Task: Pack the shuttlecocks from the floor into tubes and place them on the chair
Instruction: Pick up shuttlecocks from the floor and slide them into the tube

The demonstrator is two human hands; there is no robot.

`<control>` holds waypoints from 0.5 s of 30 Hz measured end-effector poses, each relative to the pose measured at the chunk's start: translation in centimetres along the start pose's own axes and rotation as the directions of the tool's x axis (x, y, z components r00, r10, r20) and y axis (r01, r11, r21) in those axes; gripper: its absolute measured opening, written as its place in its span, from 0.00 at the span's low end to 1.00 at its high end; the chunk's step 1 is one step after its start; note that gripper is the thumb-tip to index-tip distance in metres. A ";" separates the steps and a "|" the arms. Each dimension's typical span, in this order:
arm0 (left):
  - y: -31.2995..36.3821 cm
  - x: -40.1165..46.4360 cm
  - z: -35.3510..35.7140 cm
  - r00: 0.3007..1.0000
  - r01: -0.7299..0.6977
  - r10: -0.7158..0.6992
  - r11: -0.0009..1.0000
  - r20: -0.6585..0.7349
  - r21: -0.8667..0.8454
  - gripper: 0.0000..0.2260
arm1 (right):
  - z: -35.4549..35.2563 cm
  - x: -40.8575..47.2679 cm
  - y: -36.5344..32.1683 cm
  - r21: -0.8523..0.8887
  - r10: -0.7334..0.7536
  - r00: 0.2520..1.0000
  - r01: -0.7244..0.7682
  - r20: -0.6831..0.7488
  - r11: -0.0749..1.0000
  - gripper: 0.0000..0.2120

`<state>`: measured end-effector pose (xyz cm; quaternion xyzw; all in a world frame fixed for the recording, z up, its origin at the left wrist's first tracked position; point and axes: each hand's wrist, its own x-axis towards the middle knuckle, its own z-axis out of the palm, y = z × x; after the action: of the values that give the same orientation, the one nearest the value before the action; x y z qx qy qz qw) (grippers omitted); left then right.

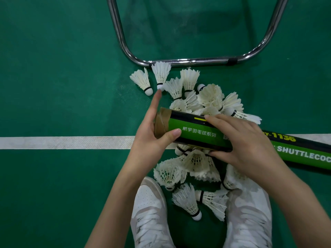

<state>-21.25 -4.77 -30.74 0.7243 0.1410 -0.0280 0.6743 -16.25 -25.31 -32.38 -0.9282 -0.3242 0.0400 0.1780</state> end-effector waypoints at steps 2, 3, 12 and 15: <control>1.0 0.3 0.2 0.995 -0.043 0.045 0.999 -0.084 0.021 0.37 | -1.2 0.8 0.0 -0.030 -0.010 0.999 0.009 -0.036 1.000 0.43; 1.6 0.5 0.3 0.989 -0.063 0.068 0.997 -0.131 0.043 0.38 | -2.0 1.3 0.0 -0.038 -0.014 0.998 0.011 -0.061 0.999 0.43; 11.3 1.8 -0.3 0.928 -0.244 0.207 0.966 -0.310 -0.086 0.45 | -11.9 5.5 -1.7 -0.044 -0.119 0.956 0.112 -0.269 0.993 0.43; 14.6 1.5 -0.1 0.939 -0.256 0.193 0.944 -0.284 -0.206 0.44 | -15.2 6.2 -2.7 -0.060 -0.148 0.936 0.136 -0.319 0.989 0.42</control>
<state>-16.25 -5.18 -16.92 0.6461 0.1464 0.1622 0.7313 -10.06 -24.16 -16.98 -0.8996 -0.3575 -0.1312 0.2137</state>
